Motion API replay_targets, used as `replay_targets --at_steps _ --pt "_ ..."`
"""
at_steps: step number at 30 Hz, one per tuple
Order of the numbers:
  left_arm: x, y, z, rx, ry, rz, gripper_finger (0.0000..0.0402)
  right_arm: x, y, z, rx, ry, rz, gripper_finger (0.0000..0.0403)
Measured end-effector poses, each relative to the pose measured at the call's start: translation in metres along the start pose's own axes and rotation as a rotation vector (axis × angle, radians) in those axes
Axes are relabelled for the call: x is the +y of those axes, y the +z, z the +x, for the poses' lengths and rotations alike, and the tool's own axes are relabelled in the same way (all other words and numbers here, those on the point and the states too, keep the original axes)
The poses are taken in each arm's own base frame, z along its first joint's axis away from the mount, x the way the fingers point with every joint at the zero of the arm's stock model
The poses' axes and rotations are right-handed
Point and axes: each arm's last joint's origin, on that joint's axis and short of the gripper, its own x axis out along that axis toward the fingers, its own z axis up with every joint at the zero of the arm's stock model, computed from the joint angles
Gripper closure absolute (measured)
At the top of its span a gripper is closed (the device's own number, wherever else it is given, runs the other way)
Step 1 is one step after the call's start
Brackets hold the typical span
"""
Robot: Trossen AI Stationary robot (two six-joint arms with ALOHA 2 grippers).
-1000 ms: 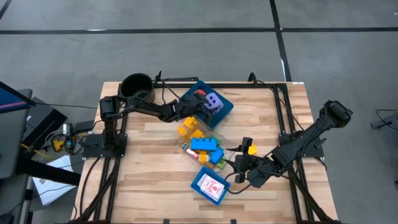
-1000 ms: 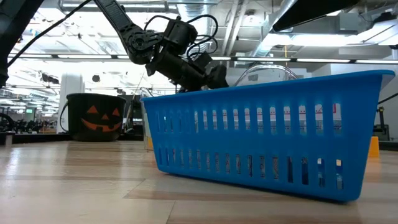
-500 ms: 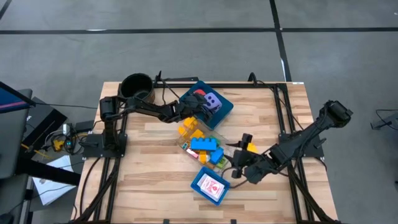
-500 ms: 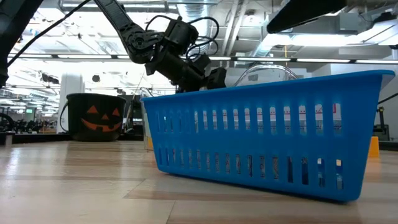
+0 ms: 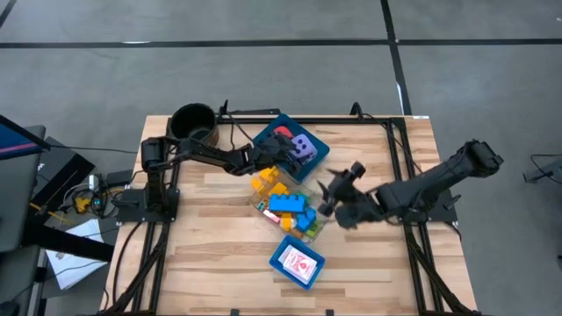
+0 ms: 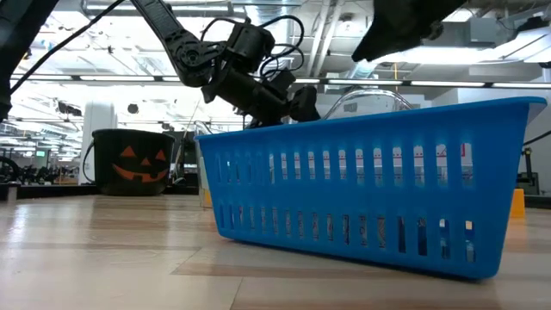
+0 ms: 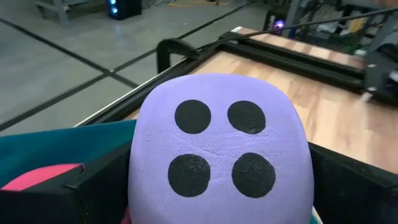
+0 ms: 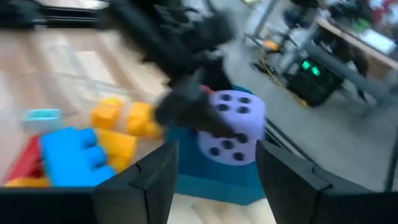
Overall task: Pick & Place Toys
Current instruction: Put the purple dice into the ocean blue bin
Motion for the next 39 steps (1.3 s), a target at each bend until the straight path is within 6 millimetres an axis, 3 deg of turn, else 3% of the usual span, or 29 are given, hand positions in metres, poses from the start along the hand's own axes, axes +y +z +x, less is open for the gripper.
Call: replay_targets --at_steps 6,16,24,39 --pt "-0.011 0.001 -0.003 -0.028 -0.036 0.05 0.0002 -0.033 0.012 0.036 0.121 0.053 0.103 0.0198" --pt "-0.007 0.002 -0.002 -0.032 0.001 0.044 0.0002 -0.085 0.018 0.091 0.212 0.041 0.213 0.0198" --pt "-0.007 0.002 -0.002 -0.032 0.0 0.042 0.0002 -0.097 0.015 0.111 0.182 0.101 0.266 0.0198" --pt "-0.003 0.002 -0.001 -0.03 0.009 0.039 0.0002 -0.092 0.007 0.133 0.207 0.138 0.258 0.0198"
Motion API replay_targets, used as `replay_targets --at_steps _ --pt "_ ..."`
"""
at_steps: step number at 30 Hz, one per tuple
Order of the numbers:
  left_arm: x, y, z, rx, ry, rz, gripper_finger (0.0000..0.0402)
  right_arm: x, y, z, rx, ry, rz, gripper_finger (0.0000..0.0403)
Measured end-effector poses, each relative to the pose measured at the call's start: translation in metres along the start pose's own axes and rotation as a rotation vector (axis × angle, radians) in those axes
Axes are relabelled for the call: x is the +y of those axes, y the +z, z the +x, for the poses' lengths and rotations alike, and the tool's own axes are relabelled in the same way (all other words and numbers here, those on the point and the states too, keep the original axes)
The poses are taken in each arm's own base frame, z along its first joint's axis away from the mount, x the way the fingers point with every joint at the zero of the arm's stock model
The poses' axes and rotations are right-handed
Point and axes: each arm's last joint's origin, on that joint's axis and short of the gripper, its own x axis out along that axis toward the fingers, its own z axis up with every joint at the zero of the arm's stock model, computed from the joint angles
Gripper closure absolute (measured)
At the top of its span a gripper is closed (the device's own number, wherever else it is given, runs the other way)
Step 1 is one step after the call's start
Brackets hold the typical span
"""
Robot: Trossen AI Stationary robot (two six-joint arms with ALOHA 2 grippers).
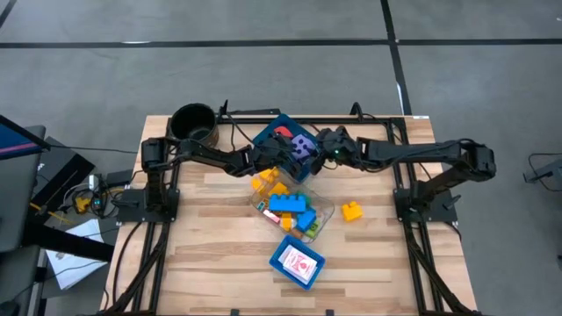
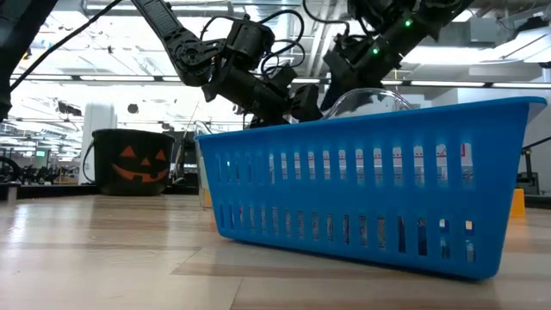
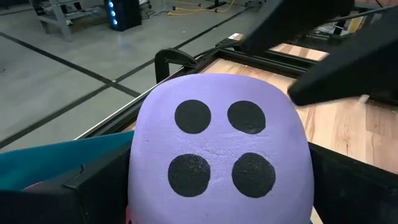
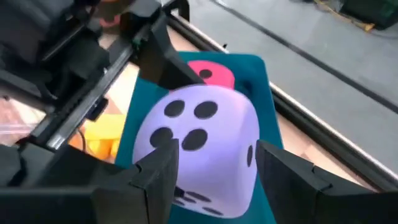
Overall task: Pick & Place Toys
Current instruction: Put the purple dice into the ocean blue bin
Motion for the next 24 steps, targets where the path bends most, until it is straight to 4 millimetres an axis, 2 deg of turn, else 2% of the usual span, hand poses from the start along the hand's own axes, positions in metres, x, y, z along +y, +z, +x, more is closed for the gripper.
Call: replay_targets --at_steps 10,15,20,24 --pt "0.002 -0.002 0.001 0.016 0.017 0.005 0.0002 -0.009 -0.003 0.017 0.023 -0.035 0.015 0.0198" --pt "0.003 -0.001 0.001 0.014 0.026 0.004 0.0002 -0.008 -0.002 0.017 0.017 -0.028 0.011 0.0198" --pt "0.003 -0.002 0.001 0.016 0.025 0.004 0.0002 0.0 0.004 0.007 -0.033 0.062 -0.006 0.0198" --pt "0.002 -0.002 0.001 0.021 -0.021 0.008 0.0002 0.0 0.003 0.007 -0.017 0.06 -0.02 0.0198"
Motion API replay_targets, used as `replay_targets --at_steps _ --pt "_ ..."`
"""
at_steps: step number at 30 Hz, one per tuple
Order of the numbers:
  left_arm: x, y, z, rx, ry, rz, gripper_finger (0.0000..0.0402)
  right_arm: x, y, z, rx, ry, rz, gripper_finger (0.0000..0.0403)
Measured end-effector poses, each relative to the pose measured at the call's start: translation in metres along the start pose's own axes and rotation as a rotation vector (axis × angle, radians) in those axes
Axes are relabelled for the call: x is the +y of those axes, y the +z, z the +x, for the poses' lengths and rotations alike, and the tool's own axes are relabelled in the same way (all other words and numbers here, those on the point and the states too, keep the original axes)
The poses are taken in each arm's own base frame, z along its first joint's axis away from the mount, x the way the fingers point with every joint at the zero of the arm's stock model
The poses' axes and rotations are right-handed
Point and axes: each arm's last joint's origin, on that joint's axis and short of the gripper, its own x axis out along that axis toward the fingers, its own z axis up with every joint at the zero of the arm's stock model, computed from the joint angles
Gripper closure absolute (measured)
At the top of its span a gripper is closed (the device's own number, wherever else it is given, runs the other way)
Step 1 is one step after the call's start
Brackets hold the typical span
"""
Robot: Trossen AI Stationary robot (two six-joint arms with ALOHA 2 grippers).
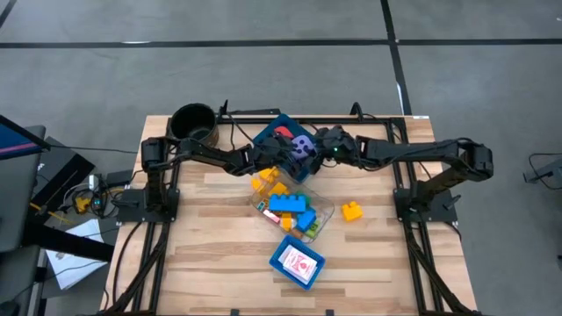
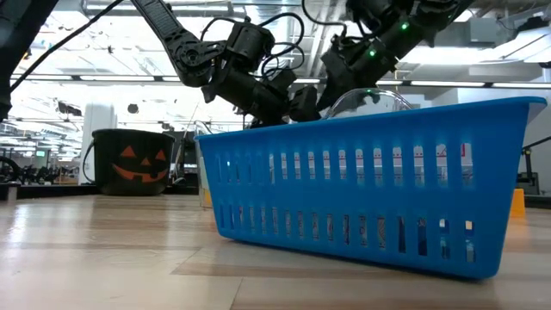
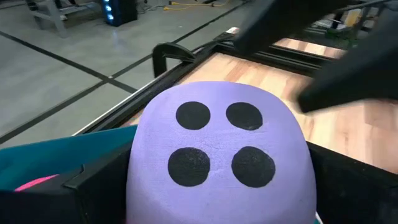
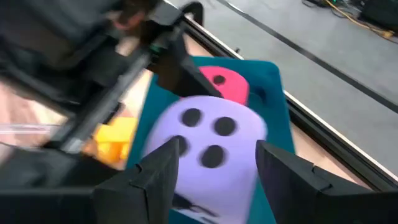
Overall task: Pick & Place Toys
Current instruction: Put the purple dice into the ocean blue bin
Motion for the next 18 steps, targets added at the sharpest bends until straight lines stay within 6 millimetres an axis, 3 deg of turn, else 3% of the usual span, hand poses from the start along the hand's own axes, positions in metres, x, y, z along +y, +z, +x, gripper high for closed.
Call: replay_targets --at_steps 18 --pt "-0.002 0.0 0.0 0.001 -0.033 0.102 0.0002 -0.016 -0.008 0.005 0.124 -0.004 -0.06 0.0198"
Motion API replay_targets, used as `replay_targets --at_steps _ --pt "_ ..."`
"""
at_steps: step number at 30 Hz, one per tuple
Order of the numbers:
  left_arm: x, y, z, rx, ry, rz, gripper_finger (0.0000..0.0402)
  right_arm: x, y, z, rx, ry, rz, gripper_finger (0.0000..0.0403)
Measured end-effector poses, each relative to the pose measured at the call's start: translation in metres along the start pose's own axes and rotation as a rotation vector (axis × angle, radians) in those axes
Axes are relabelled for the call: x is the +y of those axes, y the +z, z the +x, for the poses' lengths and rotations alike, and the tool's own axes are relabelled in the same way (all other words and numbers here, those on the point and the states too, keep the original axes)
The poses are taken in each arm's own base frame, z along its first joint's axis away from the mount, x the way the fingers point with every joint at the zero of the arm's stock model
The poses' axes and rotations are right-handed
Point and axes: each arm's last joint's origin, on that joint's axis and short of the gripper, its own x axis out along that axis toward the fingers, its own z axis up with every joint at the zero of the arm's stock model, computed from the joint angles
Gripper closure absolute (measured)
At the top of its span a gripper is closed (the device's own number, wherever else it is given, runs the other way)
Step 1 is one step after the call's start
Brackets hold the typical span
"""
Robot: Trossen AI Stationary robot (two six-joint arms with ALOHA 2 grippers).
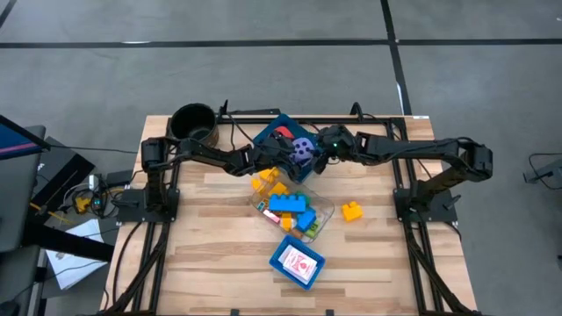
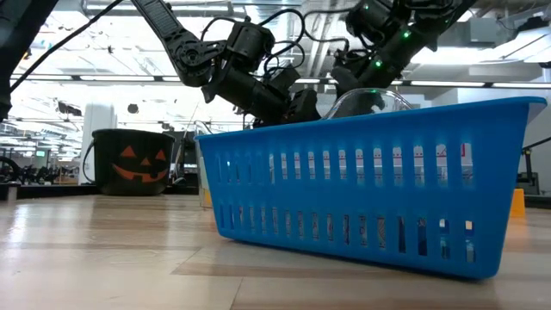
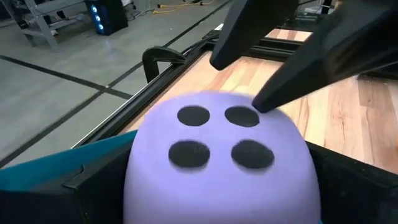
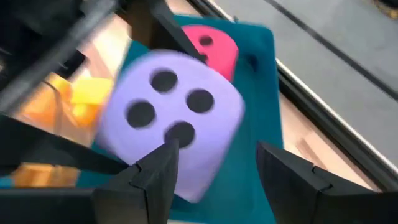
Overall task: Pick & Place Toys
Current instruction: Put the purple dice into the ocean blue bin
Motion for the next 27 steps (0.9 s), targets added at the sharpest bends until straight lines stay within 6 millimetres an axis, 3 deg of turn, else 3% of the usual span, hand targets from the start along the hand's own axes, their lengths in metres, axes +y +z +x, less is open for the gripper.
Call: replay_targets --at_steps 5,15,21,27 --pt "0.0 0.001 0.0 -0.008 -0.001 -0.002 0.0002 -0.006 -0.005 0.002 0.057 -0.024 -0.001 0.0198" --pt "0.0 0.002 0.0 -0.018 -0.007 -0.005 0.0002 0.0 0.011 -0.017 -0.095 0.05 -0.018 0.0198" --pt "-0.006 0.007 -0.001 -0.073 -0.085 0.023 0.0002 -0.005 0.002 -0.005 -0.005 0.023 -0.026 0.0198" --pt "-0.01 0.011 -0.003 -0.117 -0.11 0.036 0.0002 -0.01 0.002 -0.007 0.01 0.008 -0.019 0.0198"
